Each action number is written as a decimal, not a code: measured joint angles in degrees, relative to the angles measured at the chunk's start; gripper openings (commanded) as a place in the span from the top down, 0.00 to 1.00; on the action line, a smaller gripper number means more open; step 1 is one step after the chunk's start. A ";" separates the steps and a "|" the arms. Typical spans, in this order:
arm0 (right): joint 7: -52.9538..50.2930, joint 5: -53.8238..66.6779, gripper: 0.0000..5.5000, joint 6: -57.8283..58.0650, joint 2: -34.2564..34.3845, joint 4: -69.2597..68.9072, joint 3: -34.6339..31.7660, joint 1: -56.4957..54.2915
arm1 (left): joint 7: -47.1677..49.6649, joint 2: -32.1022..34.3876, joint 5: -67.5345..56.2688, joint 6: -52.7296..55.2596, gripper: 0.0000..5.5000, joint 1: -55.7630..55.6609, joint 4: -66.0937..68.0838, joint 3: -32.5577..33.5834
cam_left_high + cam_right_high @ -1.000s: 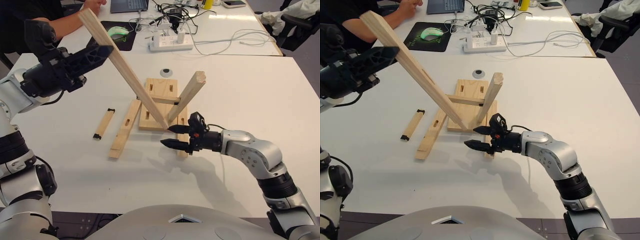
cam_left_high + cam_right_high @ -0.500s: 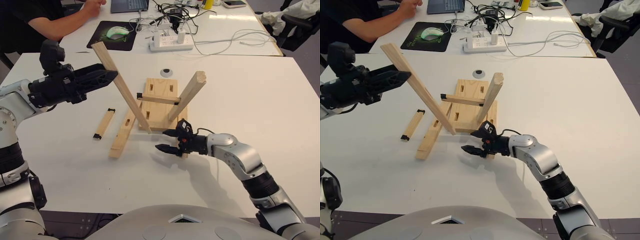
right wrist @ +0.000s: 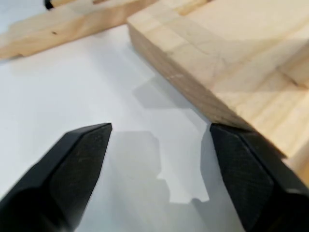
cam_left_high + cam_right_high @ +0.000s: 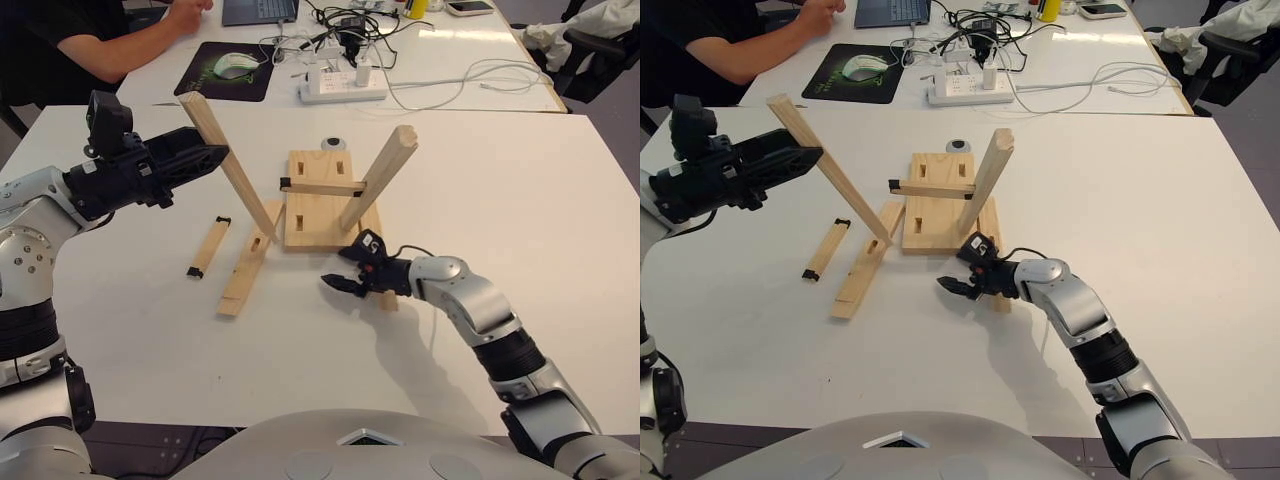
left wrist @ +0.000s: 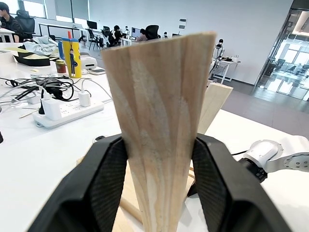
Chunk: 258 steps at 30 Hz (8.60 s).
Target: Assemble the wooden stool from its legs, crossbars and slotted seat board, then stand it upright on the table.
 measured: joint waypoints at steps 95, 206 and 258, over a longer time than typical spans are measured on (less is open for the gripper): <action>1.00 -4.38 0.31 7.56 5.15 -0.45 4.72 -7.61 | -8.92 -5.87 16.74 -26.42 0.63 1.99 5.39 -16.34; -1.01 17.44 0.69 13.59 6.31 -29.15 -13.21 6.43 | -22.66 -2.21 27.68 -11.03 0.63 -21.49 10.84 -32.97; -25.96 -32.13 1.00 -5.88 12.46 -31.74 5.43 6.13 | -22.55 -1.84 26.54 -7.12 0.63 -22.98 9.25 -34.18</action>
